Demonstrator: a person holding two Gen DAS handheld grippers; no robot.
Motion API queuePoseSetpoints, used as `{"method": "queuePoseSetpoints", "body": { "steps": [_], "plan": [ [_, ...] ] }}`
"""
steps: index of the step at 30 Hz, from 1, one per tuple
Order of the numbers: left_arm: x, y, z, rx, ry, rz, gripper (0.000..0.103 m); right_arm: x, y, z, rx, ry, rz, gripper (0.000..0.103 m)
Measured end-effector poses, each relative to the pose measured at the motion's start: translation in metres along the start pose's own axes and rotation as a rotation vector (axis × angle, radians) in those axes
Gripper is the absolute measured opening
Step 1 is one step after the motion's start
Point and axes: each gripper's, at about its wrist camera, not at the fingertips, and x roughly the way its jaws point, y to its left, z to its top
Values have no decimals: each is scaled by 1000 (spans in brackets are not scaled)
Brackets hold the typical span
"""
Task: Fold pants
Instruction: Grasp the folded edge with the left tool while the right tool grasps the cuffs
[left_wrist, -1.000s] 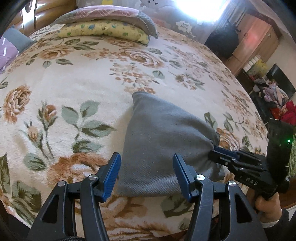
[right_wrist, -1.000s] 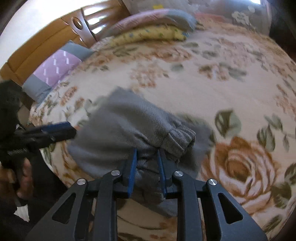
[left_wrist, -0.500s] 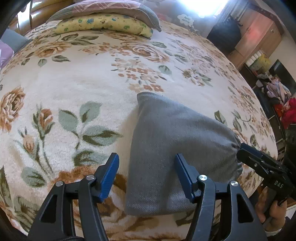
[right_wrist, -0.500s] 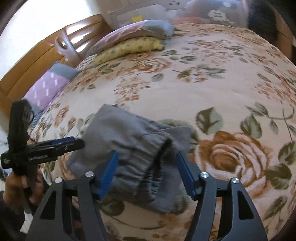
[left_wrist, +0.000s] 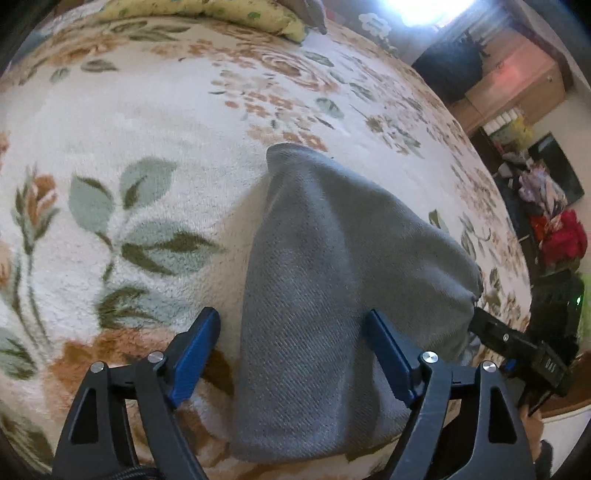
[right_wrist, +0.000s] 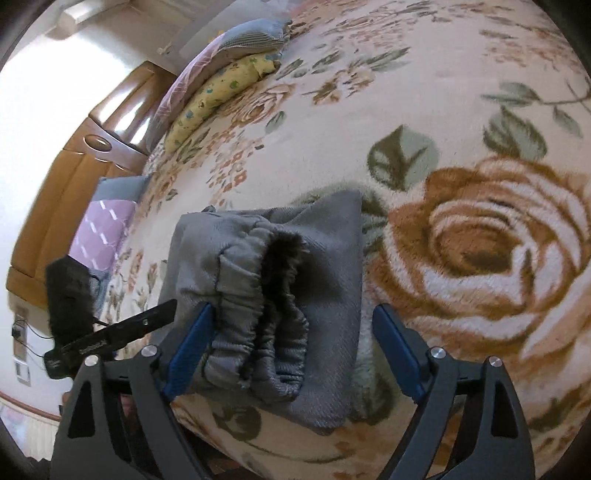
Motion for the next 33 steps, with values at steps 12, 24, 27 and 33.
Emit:
{"method": "queuePoseSetpoints", "body": {
  "steps": [12,24,27,33],
  "plan": [
    [-30,-14,-2,17,-62,-98,21,-16,28,3,-110,-56,36,30],
    [-67,0,29,-20,-191,-70,20,-6,72,46,-210,-100,97,26],
    [-62,7,43,-34,-200,-46,20,10,80,63,-210,-100,102,26],
    [-51,31,63,-70,-194,-11,20,48,94,89,-233,-69,97,26]
  ]
}}
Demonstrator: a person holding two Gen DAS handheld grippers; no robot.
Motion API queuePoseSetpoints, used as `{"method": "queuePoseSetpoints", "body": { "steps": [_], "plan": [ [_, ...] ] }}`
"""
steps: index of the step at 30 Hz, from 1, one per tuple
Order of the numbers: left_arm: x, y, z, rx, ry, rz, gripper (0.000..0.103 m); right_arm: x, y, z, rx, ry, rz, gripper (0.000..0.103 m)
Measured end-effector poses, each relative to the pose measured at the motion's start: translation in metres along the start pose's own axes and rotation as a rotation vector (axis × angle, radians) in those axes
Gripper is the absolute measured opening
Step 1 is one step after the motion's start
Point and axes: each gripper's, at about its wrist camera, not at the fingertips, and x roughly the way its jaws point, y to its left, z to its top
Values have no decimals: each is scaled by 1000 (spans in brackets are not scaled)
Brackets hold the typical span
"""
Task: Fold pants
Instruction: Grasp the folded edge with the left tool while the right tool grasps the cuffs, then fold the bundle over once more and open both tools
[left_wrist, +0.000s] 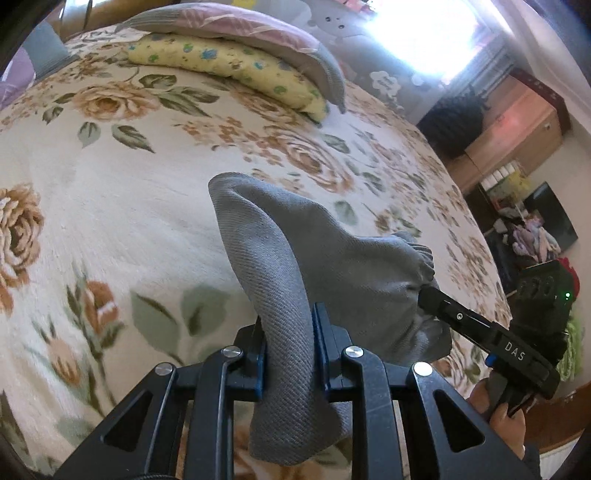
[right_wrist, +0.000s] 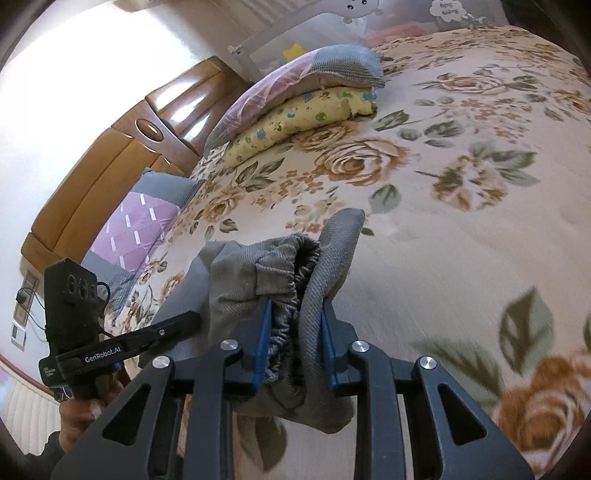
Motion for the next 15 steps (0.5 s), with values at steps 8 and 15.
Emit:
{"method": "queuePoseSetpoints", "body": {
  "steps": [8,15],
  "plan": [
    [12,13,0,-14,17,25,20,26,-7,3,9,36,-7,26],
    [18,16,1,10,6,37,21,34,-15,3,21,43,-8,26]
  ]
}}
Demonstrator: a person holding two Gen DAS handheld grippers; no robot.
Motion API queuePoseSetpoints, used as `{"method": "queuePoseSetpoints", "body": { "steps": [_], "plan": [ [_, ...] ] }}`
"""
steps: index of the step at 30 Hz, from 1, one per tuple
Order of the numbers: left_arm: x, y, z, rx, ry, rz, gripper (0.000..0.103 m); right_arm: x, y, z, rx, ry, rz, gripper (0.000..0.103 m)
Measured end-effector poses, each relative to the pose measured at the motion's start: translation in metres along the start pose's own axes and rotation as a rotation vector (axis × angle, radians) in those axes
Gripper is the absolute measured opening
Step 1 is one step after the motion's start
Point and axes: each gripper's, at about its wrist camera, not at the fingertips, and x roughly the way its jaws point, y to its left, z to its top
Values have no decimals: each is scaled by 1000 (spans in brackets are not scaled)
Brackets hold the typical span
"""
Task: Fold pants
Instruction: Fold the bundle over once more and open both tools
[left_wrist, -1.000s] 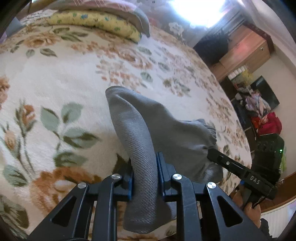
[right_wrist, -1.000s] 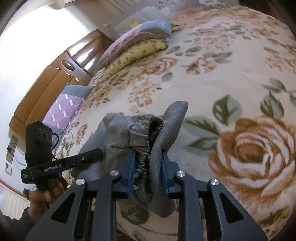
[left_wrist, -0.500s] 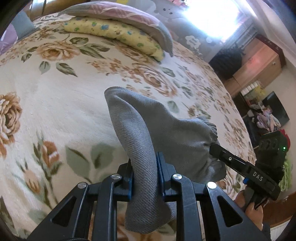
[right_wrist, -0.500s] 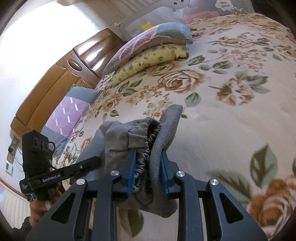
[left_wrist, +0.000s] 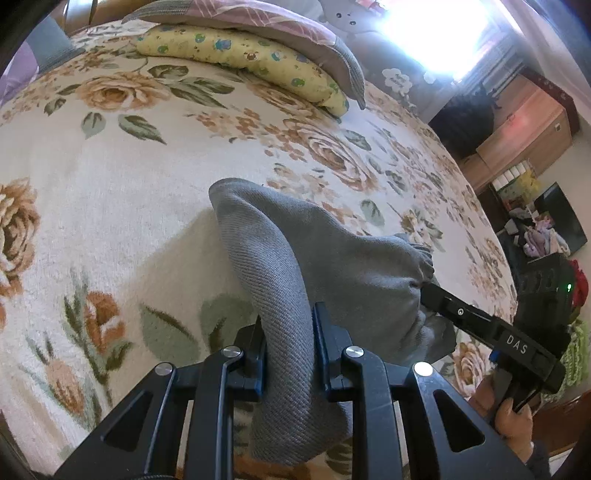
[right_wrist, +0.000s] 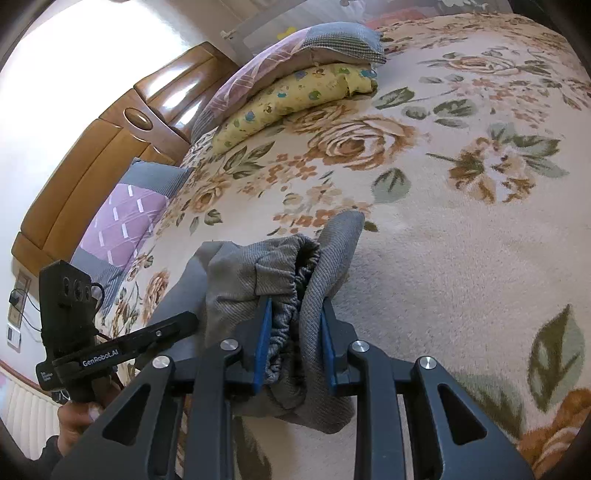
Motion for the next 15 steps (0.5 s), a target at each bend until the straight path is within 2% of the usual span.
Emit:
{"method": "queuePoseSetpoints", "body": {
  "steps": [2,4,5,6,8,11,15],
  "plan": [
    [3,-1,-2,16,9,19,23,4,-3,0,1,10,-16,27],
    [5,2,-7,26,18,28,28,8,-10,-1,19,29,-37,35],
    [6,3,-9,28,21,31,33,9,-14,-3,25,33,-52,42],
    [7,6,-12,27,26,36,35,9,-18,-4,26,32,-68,53],
    [8,14,-18,18,31,42,45,9,-24,-8,26,34,-84,60],
    [7,23,-22,-1,31,48,56,8,-32,-11,46,33,-85,63],
    [-2,24,-24,-13,34,64,56,6,-26,-9,35,30,-105,63]
  ]
}}
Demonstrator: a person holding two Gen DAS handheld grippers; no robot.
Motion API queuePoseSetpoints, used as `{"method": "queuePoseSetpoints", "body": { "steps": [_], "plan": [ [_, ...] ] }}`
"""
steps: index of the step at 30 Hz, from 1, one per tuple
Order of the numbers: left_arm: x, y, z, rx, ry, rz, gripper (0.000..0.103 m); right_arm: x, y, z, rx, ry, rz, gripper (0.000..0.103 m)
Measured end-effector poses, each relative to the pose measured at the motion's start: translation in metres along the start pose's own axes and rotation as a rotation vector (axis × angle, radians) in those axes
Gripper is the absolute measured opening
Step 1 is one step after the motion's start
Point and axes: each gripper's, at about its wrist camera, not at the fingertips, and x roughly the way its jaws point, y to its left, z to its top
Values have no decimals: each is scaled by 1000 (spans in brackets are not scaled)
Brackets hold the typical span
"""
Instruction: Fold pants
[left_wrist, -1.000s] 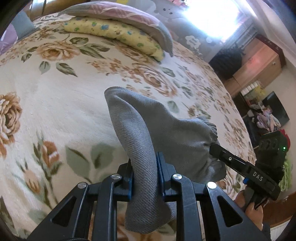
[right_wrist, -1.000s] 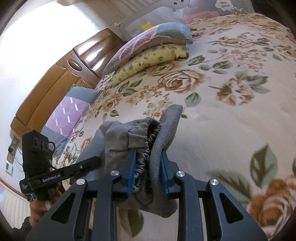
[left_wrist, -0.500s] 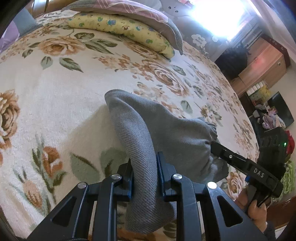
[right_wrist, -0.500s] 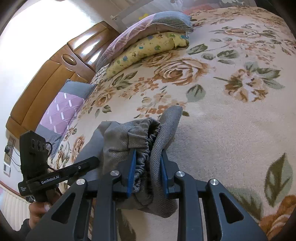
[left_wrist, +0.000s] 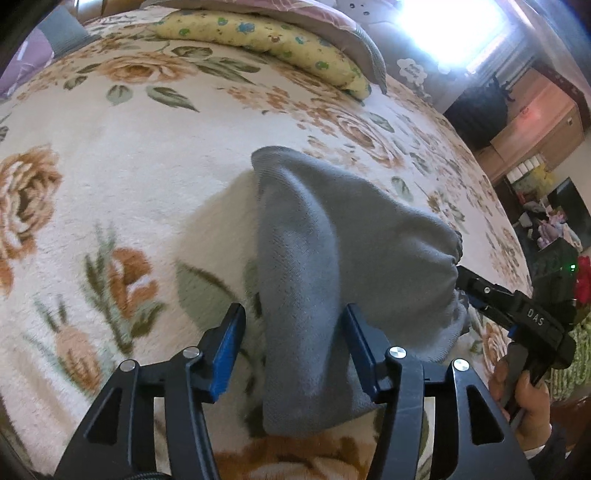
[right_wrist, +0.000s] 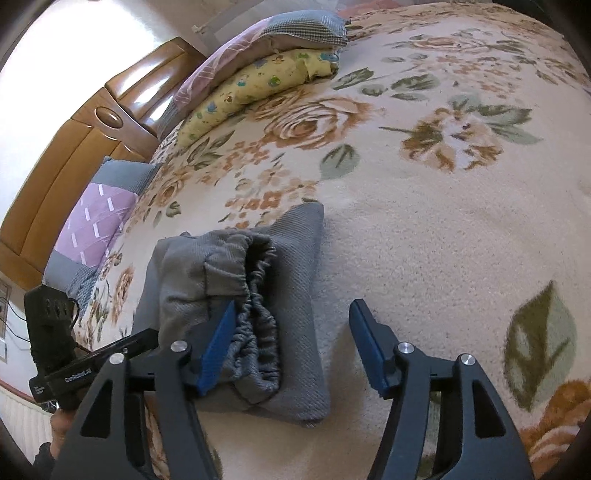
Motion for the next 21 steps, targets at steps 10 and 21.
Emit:
{"method": "queuePoseSetpoints", "body": {
  "steps": [10,21],
  "plan": [
    [-33,-26,-20,74,-54,131,61,-47,42,-12,-142,-79,-12,65],
    [-59,-59,-48,185,-128,283,78,-61,68,-50,-354,-58,-29,79]
  ]
}}
